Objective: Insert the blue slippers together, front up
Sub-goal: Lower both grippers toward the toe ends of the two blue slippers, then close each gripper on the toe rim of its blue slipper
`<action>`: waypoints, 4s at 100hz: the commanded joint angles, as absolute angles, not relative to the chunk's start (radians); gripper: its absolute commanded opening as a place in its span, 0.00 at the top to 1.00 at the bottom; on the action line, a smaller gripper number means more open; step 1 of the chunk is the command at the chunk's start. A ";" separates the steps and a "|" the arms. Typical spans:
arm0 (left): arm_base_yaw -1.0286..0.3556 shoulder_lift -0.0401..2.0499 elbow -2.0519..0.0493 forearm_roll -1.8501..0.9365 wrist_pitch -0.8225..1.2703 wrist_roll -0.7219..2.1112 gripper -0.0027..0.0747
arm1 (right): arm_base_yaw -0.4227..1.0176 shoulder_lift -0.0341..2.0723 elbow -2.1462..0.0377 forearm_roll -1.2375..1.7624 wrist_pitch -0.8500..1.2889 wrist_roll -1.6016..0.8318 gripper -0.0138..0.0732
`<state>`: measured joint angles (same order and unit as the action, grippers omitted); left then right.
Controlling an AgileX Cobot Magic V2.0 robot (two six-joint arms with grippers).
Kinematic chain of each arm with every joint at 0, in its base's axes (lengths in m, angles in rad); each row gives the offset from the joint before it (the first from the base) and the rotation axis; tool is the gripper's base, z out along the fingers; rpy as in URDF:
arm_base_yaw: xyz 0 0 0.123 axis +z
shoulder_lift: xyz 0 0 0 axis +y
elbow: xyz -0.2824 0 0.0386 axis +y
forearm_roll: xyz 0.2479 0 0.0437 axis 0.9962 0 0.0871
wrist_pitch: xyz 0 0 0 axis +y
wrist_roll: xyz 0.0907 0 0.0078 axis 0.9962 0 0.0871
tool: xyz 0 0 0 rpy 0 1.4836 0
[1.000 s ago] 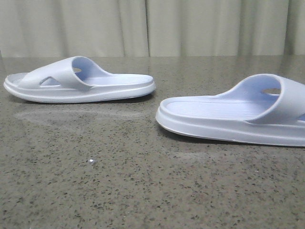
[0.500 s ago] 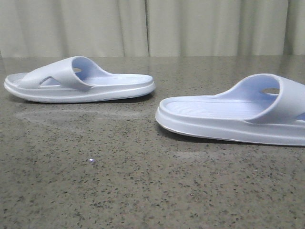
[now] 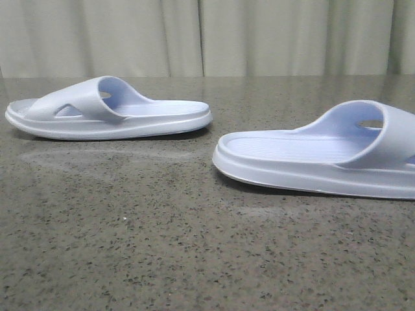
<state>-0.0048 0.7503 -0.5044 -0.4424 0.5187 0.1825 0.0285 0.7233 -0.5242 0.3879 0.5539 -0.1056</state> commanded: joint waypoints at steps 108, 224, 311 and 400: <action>-0.003 0.797 -0.541 -0.666 0.518 0.369 0.52 | -0.297 1.012 -0.650 0.733 0.791 -0.542 0.58; -0.003 1.046 -0.740 -0.716 0.483 0.373 0.52 | -0.338 1.209 -0.652 0.994 0.906 -0.779 0.96; 0.096 1.649 -1.129 -1.038 0.860 0.728 0.53 | -0.338 1.209 -0.652 1.020 0.917 -0.817 0.96; 0.235 1.562 -1.133 -1.051 1.040 0.745 0.95 | -0.338 1.183 -0.714 1.102 0.937 -0.817 0.96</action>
